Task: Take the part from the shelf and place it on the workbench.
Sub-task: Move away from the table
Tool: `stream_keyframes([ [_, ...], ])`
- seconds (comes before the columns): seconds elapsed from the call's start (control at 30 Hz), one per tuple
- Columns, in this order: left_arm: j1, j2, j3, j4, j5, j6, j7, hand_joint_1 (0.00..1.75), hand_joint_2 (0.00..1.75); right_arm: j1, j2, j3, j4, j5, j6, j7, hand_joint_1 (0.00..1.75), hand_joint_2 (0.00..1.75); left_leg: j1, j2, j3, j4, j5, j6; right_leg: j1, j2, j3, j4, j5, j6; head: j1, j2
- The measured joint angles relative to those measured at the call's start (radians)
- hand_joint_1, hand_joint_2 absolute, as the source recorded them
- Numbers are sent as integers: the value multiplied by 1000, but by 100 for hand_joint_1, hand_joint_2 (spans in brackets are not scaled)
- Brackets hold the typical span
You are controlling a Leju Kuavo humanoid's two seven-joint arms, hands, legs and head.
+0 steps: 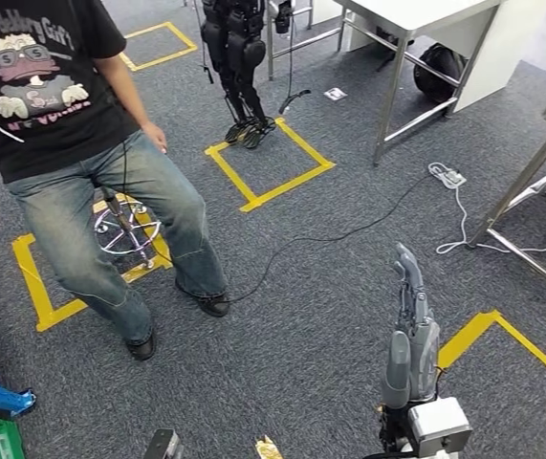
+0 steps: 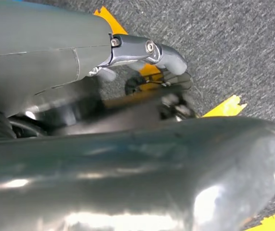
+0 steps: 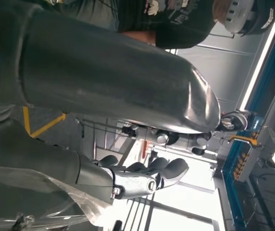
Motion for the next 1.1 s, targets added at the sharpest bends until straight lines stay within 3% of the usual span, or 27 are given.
stream_keyframes([
  [0.03, 0, -1, 0, 0, 0, 0, 0, 0, 0, 0, 0, 0, -1, 1, -1, 0, 0, 0, -4, 10, 9, -22, -1, 6, 2, -9, 2, 0, -3, 5, 1, 0],
  [0.1, 3, -2, 0, 0, 0, 0, 0, 0, 0, 1, 0, 0, -3, 2, -1, 0, 0, 0, -9, -7, 7, -27, -2, 22, 2, -25, 6, -2, -6, 17, 4, 0],
  [0.17, 4, -2, 0, 0, 2, 0, -1, 0, 0, 1, -1, 1, -6, 3, -3, -1, 0, 0, -8, -27, 8, -32, 2, 37, -3, 3, -3, 17, -26, 28, 6, 0],
  [0.23, 2, -2, 0, 0, 4, 1, -2, 0, 0, 4, -2, 1, -9, 3, -5, -1, 0, 0, -6, -48, 9, -36, 5, 50, -6, 64, -53, 119, -82, 30, 12, 0],
  [0.3, 2, -3, 0, 0, 4, 2, -2, 0, 0, 10, -3, 1, -10, 3, -6, -1, 0, 0, -9, -72, 9, -35, 5, 56, -4, 91, -130, 264, -137, 29, 15, 0],
  [0.33, 2, -3, 0, 0, 4, 2, -2, 0, 0, 13, -4, 1, -10, 3, -6, -1, 0, 0, -11, -86, 9, -35, 5, 58, -3, 94, -157, 307, -141, 27, 15, 0],
  [0.37, 3, -3, 0, 0, 4, 2, -2, 0, 0, 15, -4, 1, -10, 3, -6, -1, 0, 0, -12, -101, 11, -35, 5, 58, -3, 95, -165, 308, -124, 25, 15, 0],
  [0.43, 3, -4, 0, 0, 4, 1, -2, 0, 0, 16, -4, 1, -10, 4, -8, -1, 0, 0, -13, -132, 15, -33, 4, 57, -4, 113, -128, 203, -44, 19, 16, 0],
  [0.5, 1, -4, 0, 0, 5, 1, -2, 0, 0, 16, -4, 1, -11, 5, -10, -2, 0, 0, -14, -160, 12, -27, 1, 51, -7, 161, -73, 74, 10, 13, 15, 0],
  [0.57, 0, -4, 0, 0, 6, 1, -2, 0, 0, 16, -5, 1, -11, 6, -12, -3, 0, 0, -12, -182, 3, -24, 2, 41, -8, 184, -49, 28, 12, 10, 15, 0],
  [0.63, 4, -3, 0, 0, 7, 1, -3, 0, 0, 14, -5, 1, -12, 7, -12, -3, 0, 0, -8, -194, -4, -22, 4, 31, -8, 163, -43, 21, 13, 4, 15, 0],
  [0.7, 5, -2, 0, 0, 8, 1, -3, 0, 0, 13, -5, 1, -12, 8, -13, -4, 0, 0, -13, -150, -23, 22, -25, 19, -9, 134, -35, 14, 15, -5, 9, 0],
  [0.77, 3, -2, 0, 0, 9, 1, -3, 0, 0, 15, -5, 1, -13, 8, -14, -4, 0, 0, -14, -89, -76, 138, -85, 9, -6, 102, -29, 11, 12, -13, 4, 0],
  [0.83, 1, -2, 0, 0, 10, 1, -4, 0, 0, 16, -5, 1, -13, 8, -14, -4, 0, 0, -9, -72, -129, 248, -126, 4, -3, 70, -27, 11, 8, -17, 4, 0],
  [0.87, 1, -1, 0, 0, 10, 1, -4, 0, 0, 16, -5, 1, -13, 8, -14, -4, 0, 0, -6, -69, -135, 260, -120, 3, -3, 55, -25, 11, 5, -17, 4, 0],
  [0.9, 2, -1, 0, 0, 10, 1, -4, 0, 0, 16, -5, 1, -13, 8, -14, -4, 0, 0, -4, -66, -121, 235, -97, 3, -3, 40, -23, 11, 3, -17, 3, 0],
  [0.93, 2, 0, 0, 0, 11, 1, -4, 0, 0, 15, -5, 1, -13, 8, -14, -4, 0, 0, -3, -55, -89, 175, -61, 3, -3, 27, -18, 11, 0, -15, 3, 0],
  [1.0, 2, 0, 0, 0, 11, 1, -4, 0, 0, 14, -5, 1, -13, 8, -14, -4, 0, 0, -8, -8, -21, 42, -10, 8, 1, 4, -10, 13, -8, -6, 3, 0],
  [1.07, -1, -1, 0, 0, 11, 0, -4, 0, 0, 14, -5, 1, -13, 8, -14, -4, 0, 0, -17, 20, 5, -15, -4, 16, 5, -19, -5, 14, -15, 5, 4, 0],
  [1.1, -1, -1, 0, 0, 13, 0, -4, 0, 0, 13, -5, 2, -13, 8, -14, -4, 0, 0, -20, 11, 4, -20, -6, 21, 6, -32, -3, 13, -18, 11, 5, 0],
])
